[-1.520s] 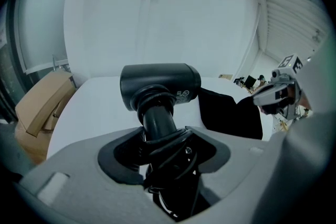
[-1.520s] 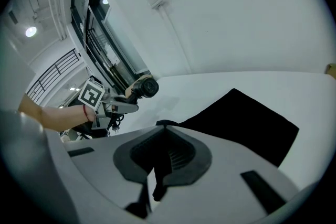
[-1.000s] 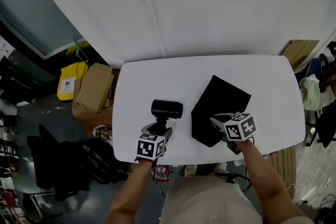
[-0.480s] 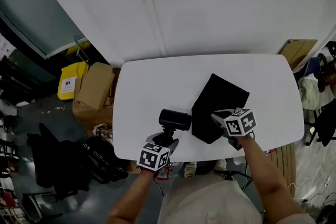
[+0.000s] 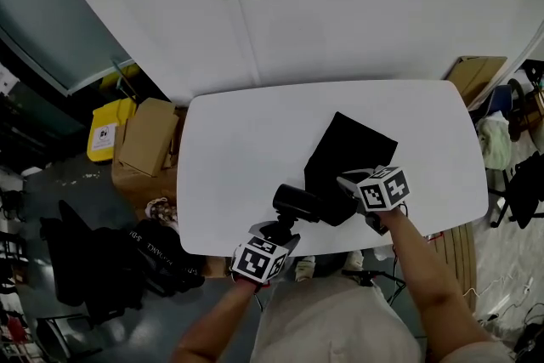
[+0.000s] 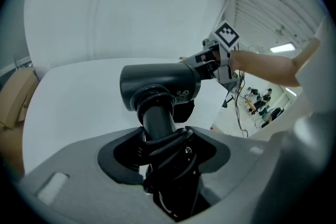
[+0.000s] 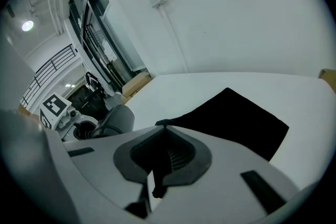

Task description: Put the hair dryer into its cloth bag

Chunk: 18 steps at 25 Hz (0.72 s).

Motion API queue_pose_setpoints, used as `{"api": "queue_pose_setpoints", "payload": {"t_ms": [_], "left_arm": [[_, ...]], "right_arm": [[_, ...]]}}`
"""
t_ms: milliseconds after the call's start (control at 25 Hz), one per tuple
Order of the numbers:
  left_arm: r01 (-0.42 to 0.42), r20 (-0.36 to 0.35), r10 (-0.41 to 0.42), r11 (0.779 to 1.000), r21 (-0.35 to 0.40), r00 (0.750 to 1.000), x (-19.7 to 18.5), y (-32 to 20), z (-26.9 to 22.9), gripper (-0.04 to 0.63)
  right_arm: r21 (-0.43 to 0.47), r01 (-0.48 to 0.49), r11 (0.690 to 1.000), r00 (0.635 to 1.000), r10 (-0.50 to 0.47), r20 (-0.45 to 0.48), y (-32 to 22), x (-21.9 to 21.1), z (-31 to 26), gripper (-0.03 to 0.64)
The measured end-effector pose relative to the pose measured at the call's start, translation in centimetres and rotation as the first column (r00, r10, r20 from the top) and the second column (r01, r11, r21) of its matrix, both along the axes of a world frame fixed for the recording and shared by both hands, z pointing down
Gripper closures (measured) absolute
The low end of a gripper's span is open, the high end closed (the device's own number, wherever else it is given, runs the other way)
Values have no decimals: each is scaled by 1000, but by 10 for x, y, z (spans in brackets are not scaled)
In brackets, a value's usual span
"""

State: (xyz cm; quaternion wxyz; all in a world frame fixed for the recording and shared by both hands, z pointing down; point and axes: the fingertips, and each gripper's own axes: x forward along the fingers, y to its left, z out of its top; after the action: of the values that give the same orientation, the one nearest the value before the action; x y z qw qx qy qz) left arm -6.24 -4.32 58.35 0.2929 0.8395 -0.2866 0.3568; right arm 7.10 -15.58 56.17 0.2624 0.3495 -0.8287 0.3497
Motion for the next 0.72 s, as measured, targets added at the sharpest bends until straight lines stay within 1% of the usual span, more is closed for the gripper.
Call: {"api": "queue_pose_setpoints", "payload": {"t_ms": [80,240,360,480,600,720], "left_arm": [[-1,52,0,1000,22,999,1,0,6,351],[7,130,-13,999,48,991,4,-3,19,352],[17,177,-26,999,51,984,10,-4,26,351],[46,220,-58,997,60,974,16,-7,34,351],[64,240,-76,996,61,968,27,-7,40,351],[61,227,-67,998,35,972,41,-2,45,351]], "right_arm": [[0,-2,1000,1000,2,3,0,-1,-1,594],[-4,-3,1000,1000,3,8,1,-4,-2,594],[-6,-6,1000,1000,6,16,1,-6,-5,594],[-9,-6,1000,1000,6,24,0,-9,-6,594],[-10,-6,1000,1000,6,30,1,-11,-8,594],[-16,-8,1000,999,9,38,3,-11,-8,594]]}}
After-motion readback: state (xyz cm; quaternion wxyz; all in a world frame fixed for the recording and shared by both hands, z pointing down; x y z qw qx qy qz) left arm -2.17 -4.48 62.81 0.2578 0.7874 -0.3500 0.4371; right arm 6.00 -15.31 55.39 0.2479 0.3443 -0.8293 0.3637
